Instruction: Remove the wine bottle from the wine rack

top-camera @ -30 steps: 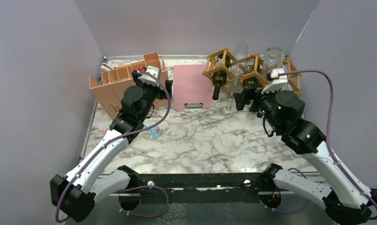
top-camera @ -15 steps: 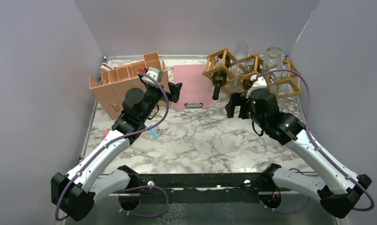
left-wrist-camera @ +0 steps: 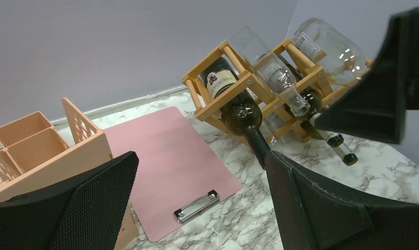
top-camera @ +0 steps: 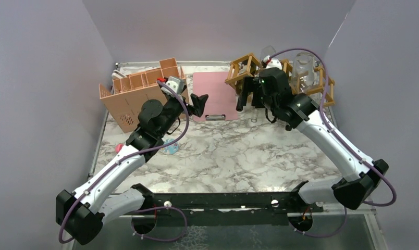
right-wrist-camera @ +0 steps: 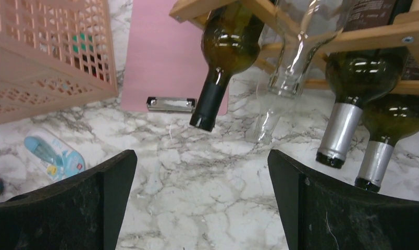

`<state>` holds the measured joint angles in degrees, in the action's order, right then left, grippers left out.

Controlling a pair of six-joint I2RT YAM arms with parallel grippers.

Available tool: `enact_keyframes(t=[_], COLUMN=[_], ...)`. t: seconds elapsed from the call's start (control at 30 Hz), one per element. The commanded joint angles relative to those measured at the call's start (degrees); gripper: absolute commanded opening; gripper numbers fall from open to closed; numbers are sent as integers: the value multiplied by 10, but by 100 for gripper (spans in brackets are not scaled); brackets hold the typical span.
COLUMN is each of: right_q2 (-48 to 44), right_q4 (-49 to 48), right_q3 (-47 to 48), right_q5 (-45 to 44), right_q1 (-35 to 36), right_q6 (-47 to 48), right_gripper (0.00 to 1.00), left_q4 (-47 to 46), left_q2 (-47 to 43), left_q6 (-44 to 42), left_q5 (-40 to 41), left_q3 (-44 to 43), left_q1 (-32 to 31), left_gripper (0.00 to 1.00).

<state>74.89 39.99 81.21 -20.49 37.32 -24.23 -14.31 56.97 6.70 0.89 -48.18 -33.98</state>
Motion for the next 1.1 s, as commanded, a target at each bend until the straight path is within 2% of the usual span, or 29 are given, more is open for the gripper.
enact_keyframes(t=[0.0,0.17,0.47,0.87,1.07], right_q2=[50,76,127,177,203], right_q4=[45,31,9,-34,-15], right_q3=[62,83,97,93,112], right_q5=[-18,6,130,130,116], right_q1=[-39,-85,-168,-183,-186], right_q6=[-15,-20,-38,-24,-59], right_gripper=[99,99,99,99,99], left_q4=[-25,-24,-24,-22,-21], left_q2=[-5,-9,-11,-10,-5], left_q6=[6,3,-2,-8,-9], left_q5=[-6,-1,6,4,8], left_q3=[6,7,9,8,8], left_q1=[-11,-19,-28,-35,-35], left_gripper=[99,99,99,99,99])
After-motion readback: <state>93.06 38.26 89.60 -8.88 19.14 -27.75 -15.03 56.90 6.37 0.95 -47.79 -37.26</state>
